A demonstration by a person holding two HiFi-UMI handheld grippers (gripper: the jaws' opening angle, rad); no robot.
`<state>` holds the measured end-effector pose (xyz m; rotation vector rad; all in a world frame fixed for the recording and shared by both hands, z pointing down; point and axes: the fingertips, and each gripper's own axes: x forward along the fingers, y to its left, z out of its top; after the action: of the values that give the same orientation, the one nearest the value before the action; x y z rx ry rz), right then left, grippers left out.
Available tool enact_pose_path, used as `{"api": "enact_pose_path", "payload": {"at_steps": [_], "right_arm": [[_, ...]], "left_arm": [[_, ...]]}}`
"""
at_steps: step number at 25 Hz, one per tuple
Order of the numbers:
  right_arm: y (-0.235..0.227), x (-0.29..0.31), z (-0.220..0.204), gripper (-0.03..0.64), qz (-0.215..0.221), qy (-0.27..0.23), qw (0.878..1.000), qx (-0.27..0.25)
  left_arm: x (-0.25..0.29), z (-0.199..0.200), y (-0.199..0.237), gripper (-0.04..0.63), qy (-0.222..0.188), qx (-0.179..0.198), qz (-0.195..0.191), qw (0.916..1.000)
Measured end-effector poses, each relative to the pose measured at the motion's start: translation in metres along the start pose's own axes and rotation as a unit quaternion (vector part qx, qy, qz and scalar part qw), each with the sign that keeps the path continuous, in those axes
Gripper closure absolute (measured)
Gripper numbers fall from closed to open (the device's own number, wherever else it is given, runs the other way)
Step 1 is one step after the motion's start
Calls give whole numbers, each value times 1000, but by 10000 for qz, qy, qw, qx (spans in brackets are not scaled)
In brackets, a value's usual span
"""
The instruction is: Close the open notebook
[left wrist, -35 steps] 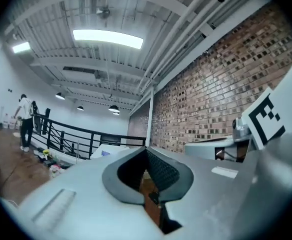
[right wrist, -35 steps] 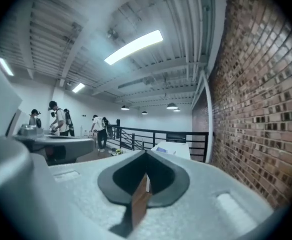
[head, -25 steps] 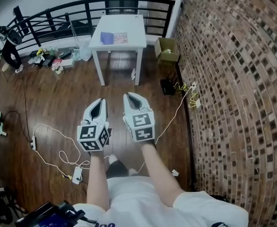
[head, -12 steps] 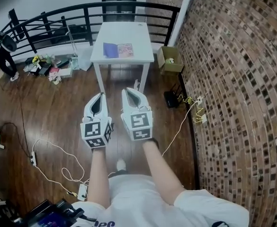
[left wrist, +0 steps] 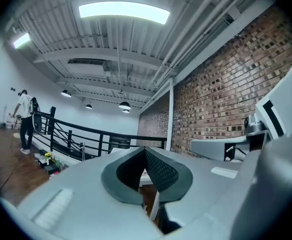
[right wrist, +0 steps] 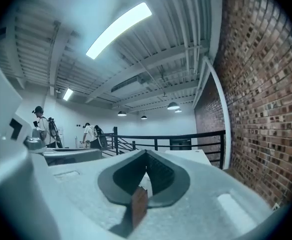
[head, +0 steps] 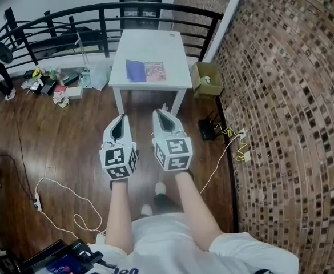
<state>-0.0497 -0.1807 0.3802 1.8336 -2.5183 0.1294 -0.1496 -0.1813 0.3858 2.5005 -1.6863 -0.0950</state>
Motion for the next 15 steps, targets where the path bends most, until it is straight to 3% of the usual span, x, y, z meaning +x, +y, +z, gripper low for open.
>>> {"api": "enact_pose_path", "payload": {"at_steps": [3, 7, 12, 15], "right_arm": [[-6, 32, -6, 630, 290, -10, 9996, -56], [-19, 75, -4, 630, 817, -106, 9947, 618], [-54, 142, 24, 630, 1329, -282, 9861, 953], [-77, 164, 39, 630, 1699, -478, 9778, 1131]], "left_arm": [[27, -6, 18, 591, 18, -126, 181, 9998], [71, -4, 34, 591, -56, -164, 273, 9995], [136, 6, 63, 578, -203, -104, 786, 9966], [173, 18, 65, 578, -352, -104, 856, 9957]]}}
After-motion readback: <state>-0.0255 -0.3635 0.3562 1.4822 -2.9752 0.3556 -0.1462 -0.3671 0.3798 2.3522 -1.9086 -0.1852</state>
